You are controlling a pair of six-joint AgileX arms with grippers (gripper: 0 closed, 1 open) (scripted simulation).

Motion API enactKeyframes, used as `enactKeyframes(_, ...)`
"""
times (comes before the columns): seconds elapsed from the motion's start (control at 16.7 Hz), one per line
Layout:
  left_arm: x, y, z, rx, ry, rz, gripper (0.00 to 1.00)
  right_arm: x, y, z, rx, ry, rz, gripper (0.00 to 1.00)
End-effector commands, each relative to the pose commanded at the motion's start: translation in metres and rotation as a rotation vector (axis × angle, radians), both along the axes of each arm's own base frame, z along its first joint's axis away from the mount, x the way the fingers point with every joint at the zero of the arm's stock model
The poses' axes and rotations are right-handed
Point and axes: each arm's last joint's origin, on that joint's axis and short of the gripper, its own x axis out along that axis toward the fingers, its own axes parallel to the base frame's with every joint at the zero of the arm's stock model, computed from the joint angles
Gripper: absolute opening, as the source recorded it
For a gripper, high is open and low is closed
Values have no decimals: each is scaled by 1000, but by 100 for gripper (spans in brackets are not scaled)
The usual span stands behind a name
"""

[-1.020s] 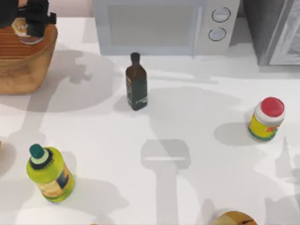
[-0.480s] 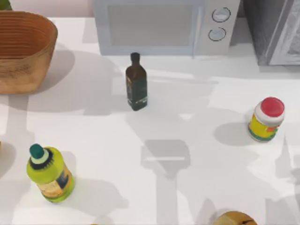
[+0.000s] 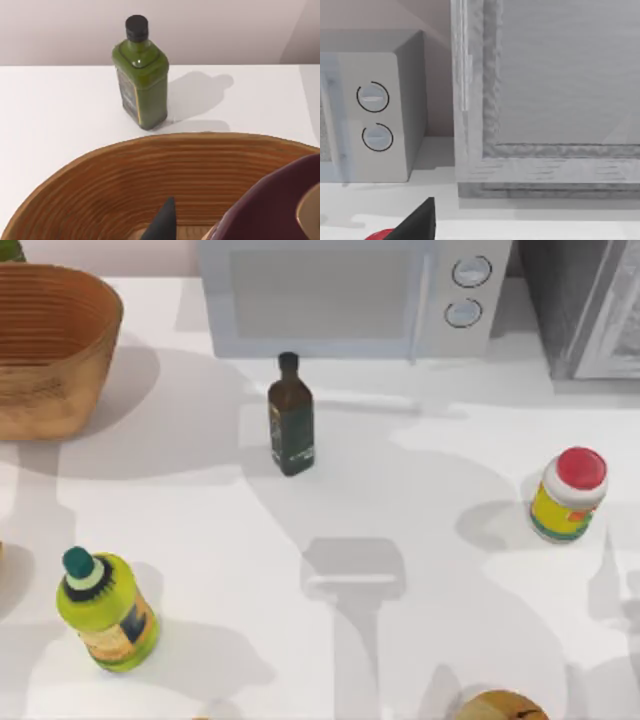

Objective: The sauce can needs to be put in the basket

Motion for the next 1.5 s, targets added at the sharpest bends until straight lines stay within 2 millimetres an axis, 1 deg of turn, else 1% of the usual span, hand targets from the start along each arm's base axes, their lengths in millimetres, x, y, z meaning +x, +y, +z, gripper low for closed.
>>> enactKeyframes(0.36,21,1,-29,-1,3,5,0,0,0,0,0,0,0,100)
enactKeyframes(0.6,22,1,-31,-1,5,4,0,0,0,0,0,0,0,100)
enactKeyframes(1.38,22,1,-31,-1,5,4,98,0,0,0,0,0,0,100)
enactKeyframes(1.44,22,1,-31,-1,5,4,100,0,0,0,0,0,0,100)
enactKeyframes(1.5,22,1,-31,-1,5,4,100,0,0,0,0,0,0,100)
